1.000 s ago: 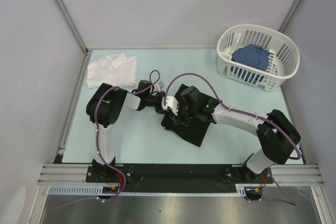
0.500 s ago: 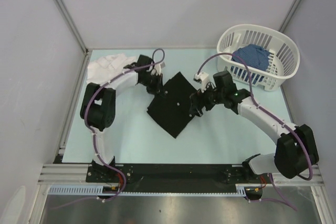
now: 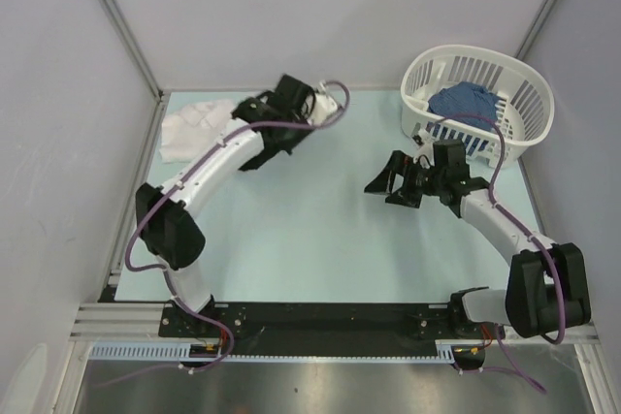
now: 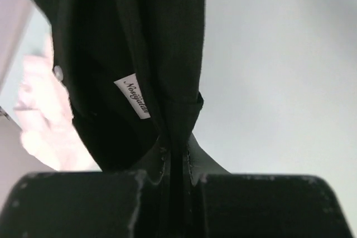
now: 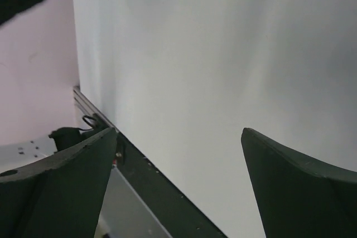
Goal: Fold and stack the long sleeve shirts
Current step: Fold the shirt
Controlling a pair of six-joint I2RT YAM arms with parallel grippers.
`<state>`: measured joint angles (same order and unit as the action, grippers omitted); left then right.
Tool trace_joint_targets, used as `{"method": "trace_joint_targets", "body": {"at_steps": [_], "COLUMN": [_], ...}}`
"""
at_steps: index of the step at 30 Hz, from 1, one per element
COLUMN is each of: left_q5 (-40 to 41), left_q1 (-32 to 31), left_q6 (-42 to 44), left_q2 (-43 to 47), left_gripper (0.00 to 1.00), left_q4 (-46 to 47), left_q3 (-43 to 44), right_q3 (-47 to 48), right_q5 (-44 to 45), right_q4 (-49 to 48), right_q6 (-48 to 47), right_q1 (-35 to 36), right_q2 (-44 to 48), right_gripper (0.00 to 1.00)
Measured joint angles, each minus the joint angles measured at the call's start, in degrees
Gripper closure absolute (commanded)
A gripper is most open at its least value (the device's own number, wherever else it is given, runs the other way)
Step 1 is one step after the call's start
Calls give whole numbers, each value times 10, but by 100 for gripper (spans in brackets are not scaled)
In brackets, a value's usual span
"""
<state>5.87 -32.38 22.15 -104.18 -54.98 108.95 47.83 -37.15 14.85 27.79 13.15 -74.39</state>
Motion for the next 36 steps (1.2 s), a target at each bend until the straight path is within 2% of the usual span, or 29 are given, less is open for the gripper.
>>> {"method": "trace_joint_targets", "body": {"at_steps": [3,7,10,14,17,18,19,20,22,25,28,31,32,34,36], "left_q5": [52,76,77,59,34,23,12,-9,-51,-135,-215,-266,-280,-303,-319], "left_q1": [-47,-96,-138,-203,-231,-234,-236,-238,-240,-231,-193,-121,-87,-20,47], "left_q6": [14,-1,-34,-86,-128,-137,-144,-151,-163,-174,-174,-172,-172,-172,-172], "left_q2": [15,-45,-89,-95,-95,-97,-99,-101,-101,-75,-14,61,87,127,140], "left_gripper": [100,100,100,97,78,56,39,27,16,14,15,18,19,25,28], "left_q4": [56,110,112,118,115,113,110,109,113,124,122,120,120,125,124], "left_q3": [-146,-265,-284,-268,-245,-234,-222,-206,-178,-173,-201,-234,-246,-269,-285], "right_q3": [-54,-112,-130,-151,-166,-172,-179,-185,-195,-204,-217,-236,-241,-251,-259], "right_q5": [-17,-36,-44,-51,-60,-61,-63,-64,-68,-69,-69,-68,-65,-50,-35], "right_q4": [-40,-71,-76,-74,-68,-67,-66,-65,-62,-64,-79,-113,-129,-159,-177], "right_q6": [76,148,175,190,193,192,193,193,192,194,206,225,232,247,257], "right_q1": [-22,-42,-51,-76,-100,-104,-108,-112,-117,-121,-118,-102,-94,-73,-50], "right_q2": [2,2,7,36,51,52,53,53,53,55,56,49,43,29,19], "right_gripper": [0,0,0,0,0,0,0,0,0,0,1,9,15,22,32]}}
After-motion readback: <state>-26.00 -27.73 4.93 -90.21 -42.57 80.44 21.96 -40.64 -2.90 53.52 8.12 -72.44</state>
